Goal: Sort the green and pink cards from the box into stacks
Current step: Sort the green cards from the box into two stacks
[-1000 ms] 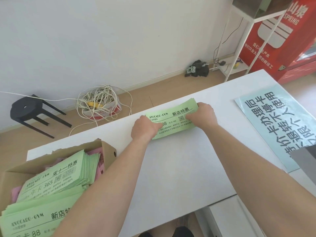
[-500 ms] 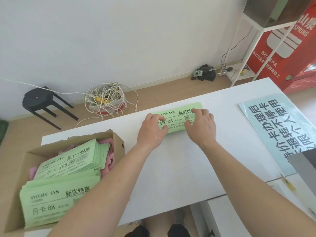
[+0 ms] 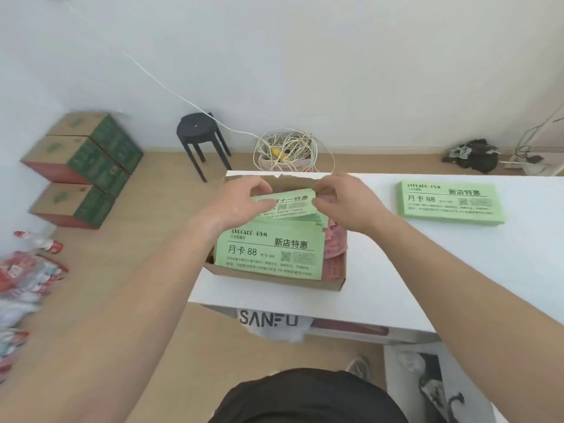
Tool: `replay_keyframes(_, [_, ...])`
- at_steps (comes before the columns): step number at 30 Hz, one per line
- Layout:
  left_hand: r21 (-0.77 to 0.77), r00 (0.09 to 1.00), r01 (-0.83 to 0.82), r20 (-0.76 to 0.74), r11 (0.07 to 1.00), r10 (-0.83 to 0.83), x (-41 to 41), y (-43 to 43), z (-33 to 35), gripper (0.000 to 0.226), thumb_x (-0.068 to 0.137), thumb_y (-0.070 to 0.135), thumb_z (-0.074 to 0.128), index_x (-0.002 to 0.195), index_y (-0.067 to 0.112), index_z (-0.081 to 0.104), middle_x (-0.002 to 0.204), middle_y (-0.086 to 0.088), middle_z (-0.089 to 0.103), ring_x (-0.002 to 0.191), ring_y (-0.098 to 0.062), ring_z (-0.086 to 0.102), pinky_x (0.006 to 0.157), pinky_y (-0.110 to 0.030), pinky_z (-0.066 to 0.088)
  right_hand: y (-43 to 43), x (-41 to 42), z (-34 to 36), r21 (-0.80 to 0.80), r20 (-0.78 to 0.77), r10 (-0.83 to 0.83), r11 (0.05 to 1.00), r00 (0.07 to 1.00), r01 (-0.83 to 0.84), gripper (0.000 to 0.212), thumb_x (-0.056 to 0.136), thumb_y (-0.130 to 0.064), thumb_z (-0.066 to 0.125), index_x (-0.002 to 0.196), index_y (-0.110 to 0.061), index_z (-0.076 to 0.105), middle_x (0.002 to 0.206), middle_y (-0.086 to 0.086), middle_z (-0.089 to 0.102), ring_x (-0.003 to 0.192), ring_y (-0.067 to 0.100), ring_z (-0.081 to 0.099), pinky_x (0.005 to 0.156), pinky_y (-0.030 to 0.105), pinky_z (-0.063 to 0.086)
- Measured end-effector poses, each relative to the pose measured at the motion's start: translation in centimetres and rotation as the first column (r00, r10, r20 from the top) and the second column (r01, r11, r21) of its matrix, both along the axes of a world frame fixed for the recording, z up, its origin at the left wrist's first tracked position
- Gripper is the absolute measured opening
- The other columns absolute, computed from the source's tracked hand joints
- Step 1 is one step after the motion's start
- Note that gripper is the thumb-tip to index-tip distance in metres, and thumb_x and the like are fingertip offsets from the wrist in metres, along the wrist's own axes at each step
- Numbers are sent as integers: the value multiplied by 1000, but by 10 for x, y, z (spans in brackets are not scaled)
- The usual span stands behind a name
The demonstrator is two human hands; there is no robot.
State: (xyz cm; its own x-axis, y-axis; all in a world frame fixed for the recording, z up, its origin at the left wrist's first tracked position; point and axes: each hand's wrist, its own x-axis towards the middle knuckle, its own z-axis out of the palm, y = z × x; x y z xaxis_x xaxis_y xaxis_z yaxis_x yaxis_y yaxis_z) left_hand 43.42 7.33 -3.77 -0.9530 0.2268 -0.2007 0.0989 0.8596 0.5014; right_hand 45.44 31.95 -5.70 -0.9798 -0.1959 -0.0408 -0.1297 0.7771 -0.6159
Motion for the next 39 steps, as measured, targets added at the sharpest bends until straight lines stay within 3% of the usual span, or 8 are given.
replay_keyframes(5, [-239, 968, 214, 182, 947, -172, 10, -51, -37, 86, 78, 52, 75, 150, 20, 39, 150, -1, 46, 137, -25, 42, 114, -44, 36, -51, 16, -13, 292, 190, 106, 943, 976, -160, 68, 85, -53, 70, 145, -26, 51, 144, -2, 49, 135, 24, 42, 109, 42, 40])
replay_keyframes(8, [-318, 967, 256, 65, 913, -248, 12, -60, -51, 91, 74, 54, 76, 149, 22, 37, 148, -1, 44, 138, -28, 38, 117, -46, 30, -65, 24, -20, 441, 164, 98, 883, 982, -162, 81, 79, -59, 73, 149, -30, 45, 149, -3, 43, 141, 25, 33, 112, 47, 37])
replay_keyframes(13, [-360, 947, 304, 17, 882, -320, 7, -63, -42, 87, 68, 60, 79, 141, 27, 46, 140, 3, 49, 130, -22, 45, 110, -40, 30, -82, 36, -29, 505, 143, 26, 858, 989, -96, 82, 76, -55, 76, 148, -34, 42, 148, -2, 35, 140, 26, 29, 112, 48, 35])
replay_keyframes(19, [-301, 952, 299, 32, 905, -304, 9, -73, -29, 61, 67, 58, 78, 120, 37, 58, 123, 11, 63, 111, -22, 53, 95, -35, 33, -88, 38, -21, 465, 109, 33, 882, 993, -81, 68, 70, -50, 83, 125, -28, 49, 133, -4, 47, 129, 24, 39, 105, 44, 38])
replay_keyframes(24, [-262, 963, 269, 63, 927, -262, 18, -77, -27, 60, 64, 59, 84, 115, 36, 61, 110, 13, 63, 112, -19, 54, 99, -34, 31, -86, 41, -14, 284, 298, 49, 949, 953, -138, 57, 73, -39, 84, 116, -29, 49, 112, -5, 60, 103, 24, 58, 90, 43, 48])
replay_keyframes(29, [-215, 970, 245, 48, 945, -240, 27, -78, -9, 56, 64, 53, 88, 111, 32, 65, 98, 15, 57, 101, -16, 54, 93, -34, 38, -81, 42, 0, 235, 282, 107, 956, 953, -176, 27, 74, -39, 85, 89, -31, 64, 90, -11, 65, 89, 18, 60, 73, 34, 47])
replay_keyframes(33, [-41, 981, 189, -22, 981, -190, 9, -68, 32, 44, 62, 46, 90, 96, 37, 63, 101, 16, 61, 100, -14, 60, 87, -37, 51, -60, 31, 43, 152, 198, 13, 987, 980, -44, 24, 72, -33, 87, 86, -31, 67, 84, -13, 67, 81, 14, 63, 61, 27, 44])
replay_keyframes(39, [58, 940, 300, -187, 952, -285, -20, 31, 75, 48, 62, 43, 91, 103, 29, 70, 99, 13, 66, 103, -16, 63, 89, -34, 50, 27, 42, 99, 149, 48, -262, 956, 964, 253, 35, 69, -28, 89, 101, -26, 75, 89, -8, 73, 85, 17, 67, 74, 33, 55])
